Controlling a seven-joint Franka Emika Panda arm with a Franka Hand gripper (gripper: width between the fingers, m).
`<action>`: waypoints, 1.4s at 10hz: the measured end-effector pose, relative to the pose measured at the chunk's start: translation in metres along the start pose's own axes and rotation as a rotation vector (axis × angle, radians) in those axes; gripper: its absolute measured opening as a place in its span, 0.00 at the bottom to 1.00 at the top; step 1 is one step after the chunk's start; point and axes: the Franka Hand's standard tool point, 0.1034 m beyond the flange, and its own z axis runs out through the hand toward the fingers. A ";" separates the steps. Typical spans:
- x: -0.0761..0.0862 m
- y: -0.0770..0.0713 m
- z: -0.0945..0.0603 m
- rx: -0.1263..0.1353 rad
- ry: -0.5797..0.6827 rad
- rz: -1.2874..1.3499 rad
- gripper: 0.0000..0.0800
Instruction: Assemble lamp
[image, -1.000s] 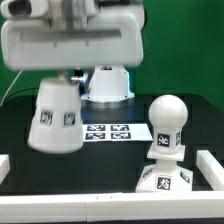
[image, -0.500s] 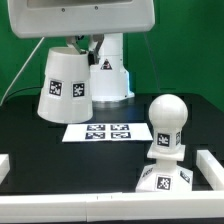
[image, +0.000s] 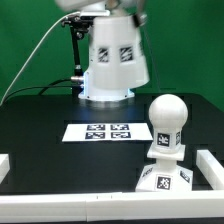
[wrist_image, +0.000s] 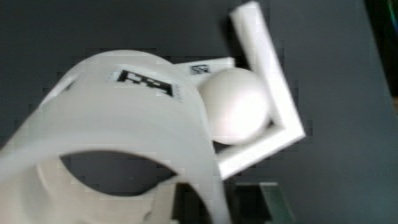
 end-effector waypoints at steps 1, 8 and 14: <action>-0.001 -0.016 -0.003 -0.002 -0.003 -0.003 0.05; 0.014 -0.035 0.052 -0.065 -0.019 0.040 0.05; 0.018 -0.045 0.103 -0.094 0.042 0.092 0.05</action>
Offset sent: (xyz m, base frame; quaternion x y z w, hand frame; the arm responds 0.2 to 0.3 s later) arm 0.0156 0.0191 -0.0134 -0.0279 -0.0080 0.0090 0.9995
